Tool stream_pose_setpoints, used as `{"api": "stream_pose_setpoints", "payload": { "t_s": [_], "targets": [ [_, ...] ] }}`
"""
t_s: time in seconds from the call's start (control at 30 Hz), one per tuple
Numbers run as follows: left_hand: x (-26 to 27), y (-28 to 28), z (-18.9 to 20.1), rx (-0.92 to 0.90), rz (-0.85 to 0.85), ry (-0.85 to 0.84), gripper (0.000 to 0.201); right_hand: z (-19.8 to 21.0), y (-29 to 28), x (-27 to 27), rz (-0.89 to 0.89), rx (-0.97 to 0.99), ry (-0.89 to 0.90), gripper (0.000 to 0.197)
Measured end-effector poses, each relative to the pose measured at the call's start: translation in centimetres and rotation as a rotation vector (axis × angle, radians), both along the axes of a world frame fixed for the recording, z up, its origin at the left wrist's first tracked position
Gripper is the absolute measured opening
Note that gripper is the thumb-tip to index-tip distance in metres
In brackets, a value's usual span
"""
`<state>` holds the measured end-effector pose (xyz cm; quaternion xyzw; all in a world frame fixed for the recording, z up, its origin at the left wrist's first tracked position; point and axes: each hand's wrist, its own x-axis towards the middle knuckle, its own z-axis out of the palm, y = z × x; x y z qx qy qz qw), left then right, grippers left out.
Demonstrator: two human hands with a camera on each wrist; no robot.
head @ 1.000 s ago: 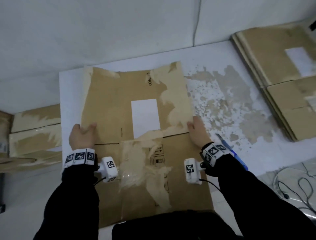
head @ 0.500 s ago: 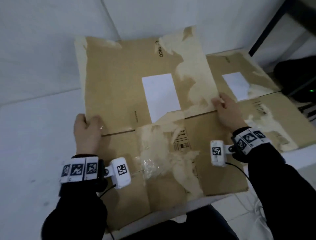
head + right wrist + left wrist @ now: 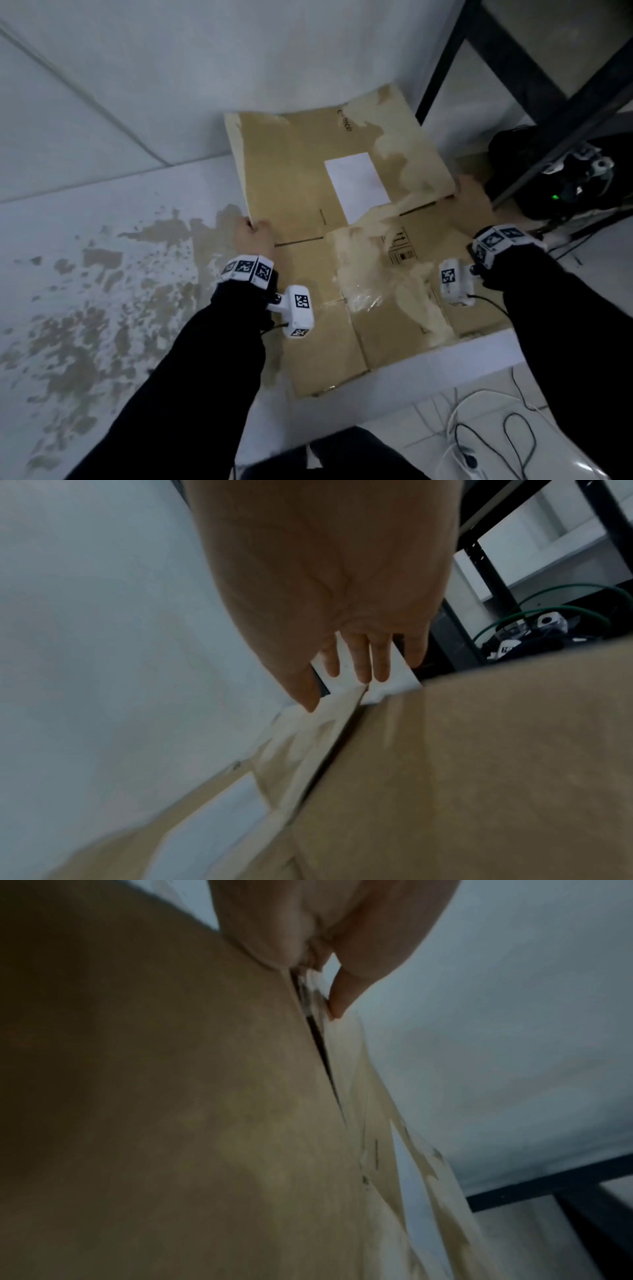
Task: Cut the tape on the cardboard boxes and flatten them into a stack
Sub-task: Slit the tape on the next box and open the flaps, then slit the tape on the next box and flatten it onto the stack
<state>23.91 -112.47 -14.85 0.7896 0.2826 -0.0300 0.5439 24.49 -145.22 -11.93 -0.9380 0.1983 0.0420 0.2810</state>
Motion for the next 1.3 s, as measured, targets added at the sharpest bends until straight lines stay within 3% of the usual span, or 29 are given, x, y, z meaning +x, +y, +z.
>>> {"api": "stream_pose_setpoints", "payload": {
  "t_s": [0.07,0.17,0.2,0.33,0.53,0.67,0.77,0.87,0.97,1.03,1.1,1.17,1.3],
  "targets": [
    [0.5,-0.4,-1.5,0.042,-0.03,0.073,0.021,-1.9,0.4,-0.3,0.045,-0.002,0.077,0.063],
    [0.2,-1.2,-2.1,0.097,-0.125,0.215,0.094,-4.0,2.2,-1.7,0.11,-0.053,0.295,0.095],
    [-0.1,-1.6,-2.2,0.116,-0.165,0.238,0.109,-4.0,3.1,-2.5,0.117,-0.03,0.376,0.106],
    [-0.7,-2.2,-3.8,0.176,-0.252,0.203,0.124,-5.7,3.7,-3.0,0.174,-0.074,0.464,0.119],
    [-0.8,-2.7,-4.2,0.182,-0.23,0.169,0.122,-5.5,3.1,-2.8,0.162,-0.129,0.484,0.117],
    [-1.4,-3.1,-5.4,0.268,-0.327,0.164,0.125,-5.0,2.3,-3.2,0.112,-0.128,0.484,0.111],
    [-2.1,-2.1,-5.1,0.283,-0.425,0.183,0.117,-5.2,3.2,-3.7,0.088,-0.135,0.357,0.086],
    [-4.9,0.5,-3.7,0.179,-0.4,0.152,0.087,-5.6,5.8,-5.1,0.133,-0.147,0.083,0.038],
    [-10.7,4.6,-2.7,0.08,-0.207,0.037,0.045,-5.4,10.7,-7.2,0.283,-0.091,-0.139,0.026],
    [-15.7,7.8,-2.1,-0.011,-0.072,-0.047,0.026,-4.5,15.5,-9.0,0.333,0.171,-0.215,0.018],
    [-21.5,10.7,-1.6,-0.089,0.073,-0.082,0.018,-3.5,21.0,-11.0,0.442,0.456,-0.126,0.011],
    [-28.0,13.6,-1.7,-0.147,0.243,-0.097,0.025,-2.9,26.7,-13.3,0.641,0.624,0.059,0.01],
    [-41.0,18.7,-5.6,-0.231,0.593,0.057,0.027,-2.4,38.1,-19.2,1.055,0.654,0.438,0.012]
  ]
}}
